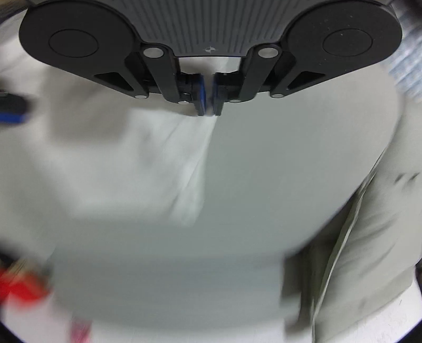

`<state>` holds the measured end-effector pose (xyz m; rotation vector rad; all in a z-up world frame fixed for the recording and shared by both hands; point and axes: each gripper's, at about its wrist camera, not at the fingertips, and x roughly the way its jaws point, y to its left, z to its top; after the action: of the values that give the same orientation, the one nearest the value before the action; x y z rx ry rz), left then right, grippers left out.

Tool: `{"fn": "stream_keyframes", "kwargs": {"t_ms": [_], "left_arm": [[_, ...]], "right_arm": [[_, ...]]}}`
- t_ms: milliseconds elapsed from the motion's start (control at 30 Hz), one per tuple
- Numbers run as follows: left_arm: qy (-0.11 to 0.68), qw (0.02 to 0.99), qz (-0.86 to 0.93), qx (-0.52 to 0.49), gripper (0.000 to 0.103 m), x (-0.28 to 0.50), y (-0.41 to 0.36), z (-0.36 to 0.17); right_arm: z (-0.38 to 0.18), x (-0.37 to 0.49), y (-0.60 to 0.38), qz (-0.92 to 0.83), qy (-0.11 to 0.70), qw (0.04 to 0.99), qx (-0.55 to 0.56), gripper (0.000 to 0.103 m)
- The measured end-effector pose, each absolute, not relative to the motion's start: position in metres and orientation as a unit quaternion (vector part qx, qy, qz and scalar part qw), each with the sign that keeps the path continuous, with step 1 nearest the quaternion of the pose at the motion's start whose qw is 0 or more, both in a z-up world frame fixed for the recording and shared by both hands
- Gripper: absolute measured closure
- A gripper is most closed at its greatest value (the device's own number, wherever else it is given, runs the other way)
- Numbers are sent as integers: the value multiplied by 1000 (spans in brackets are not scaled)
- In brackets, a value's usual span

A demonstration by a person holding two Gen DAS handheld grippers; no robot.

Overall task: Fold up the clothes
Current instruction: 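Move the right tool above the half-folded sweatshirt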

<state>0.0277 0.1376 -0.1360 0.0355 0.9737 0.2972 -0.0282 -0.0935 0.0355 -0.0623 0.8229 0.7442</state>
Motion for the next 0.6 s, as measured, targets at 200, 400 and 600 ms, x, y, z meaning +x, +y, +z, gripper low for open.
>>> {"fn": "stream_keyframes", "kwargs": {"t_ms": [200,400,600], "left_arm": [[483,861,159,-20,94,17,159,-134],[384,916,114,-40,91,-22,153,-102],[391,920,1,31,80,2,92,-114]], "right_arm": [[18,-53,-106,335,402,846,-102,92],[48,-56,-140,337,397,853,-32,90],[45,-35,-106,373,401,837,-1,90]]}}
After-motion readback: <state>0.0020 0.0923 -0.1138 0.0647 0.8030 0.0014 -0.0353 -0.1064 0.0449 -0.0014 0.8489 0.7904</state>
